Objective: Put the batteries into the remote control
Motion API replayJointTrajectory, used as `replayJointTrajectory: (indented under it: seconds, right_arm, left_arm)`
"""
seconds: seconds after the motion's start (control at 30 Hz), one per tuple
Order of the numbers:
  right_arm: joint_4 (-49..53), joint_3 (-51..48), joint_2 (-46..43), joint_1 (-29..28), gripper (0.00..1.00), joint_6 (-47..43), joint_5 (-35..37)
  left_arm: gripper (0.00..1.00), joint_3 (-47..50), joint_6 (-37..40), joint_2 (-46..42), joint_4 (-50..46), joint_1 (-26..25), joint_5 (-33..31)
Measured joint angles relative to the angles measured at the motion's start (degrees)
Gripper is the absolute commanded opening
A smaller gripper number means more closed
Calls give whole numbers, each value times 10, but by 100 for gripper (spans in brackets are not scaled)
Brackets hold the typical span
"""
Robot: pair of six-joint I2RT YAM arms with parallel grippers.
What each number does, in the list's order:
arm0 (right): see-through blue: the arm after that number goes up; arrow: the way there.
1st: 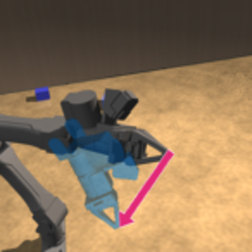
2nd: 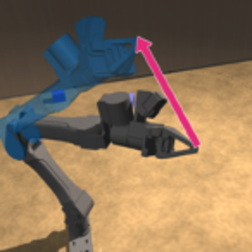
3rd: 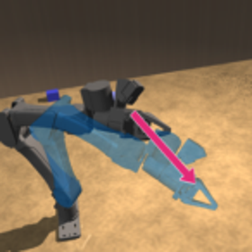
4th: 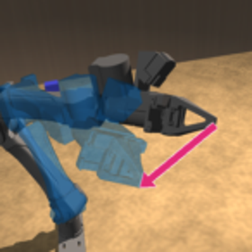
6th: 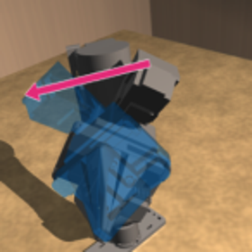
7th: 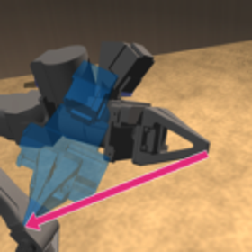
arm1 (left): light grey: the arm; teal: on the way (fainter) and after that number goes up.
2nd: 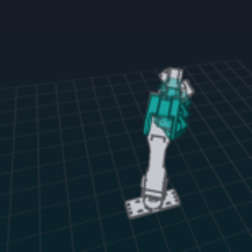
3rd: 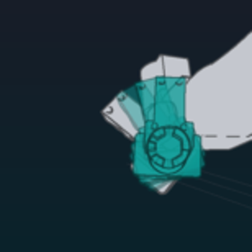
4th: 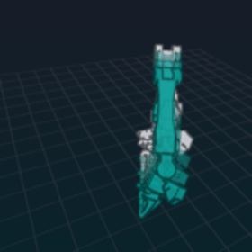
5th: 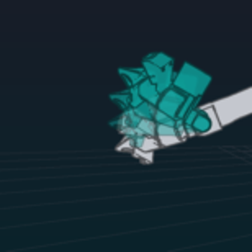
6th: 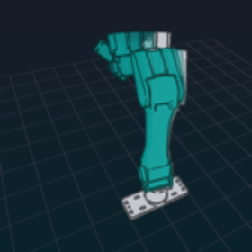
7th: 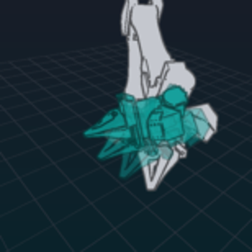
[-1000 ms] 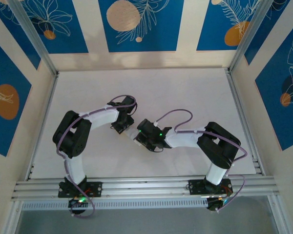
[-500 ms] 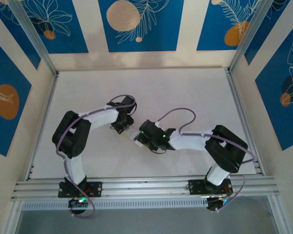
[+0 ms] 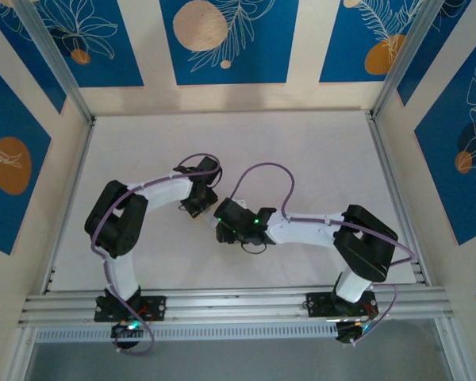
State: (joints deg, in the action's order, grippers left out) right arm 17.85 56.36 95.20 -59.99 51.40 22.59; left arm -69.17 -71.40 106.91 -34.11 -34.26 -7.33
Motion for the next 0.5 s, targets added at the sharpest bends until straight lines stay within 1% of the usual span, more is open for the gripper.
replayJointTrajectory:
  seconds: [0.23,0.27,0.33,0.37,0.5]
  right_arm:
    - [12,5,21,5,47,-10,-1]
    - [12,6,22,5,47,-13,-1]
    - [11,8,28,5,47,-22,0]
    - [11,10,32,5,47,-28,0]
    - [11,20,46,5,47,-50,0]
  left_arm:
    - [52,-1,4,1,-2,-9,-15]
    - [54,-1,4,1,-2,-9,-16]
    - [62,-1,2,1,-2,-10,-17]
    - [65,-1,0,2,-4,-11,-17]
    - [70,-1,-1,2,-11,-13,-17]
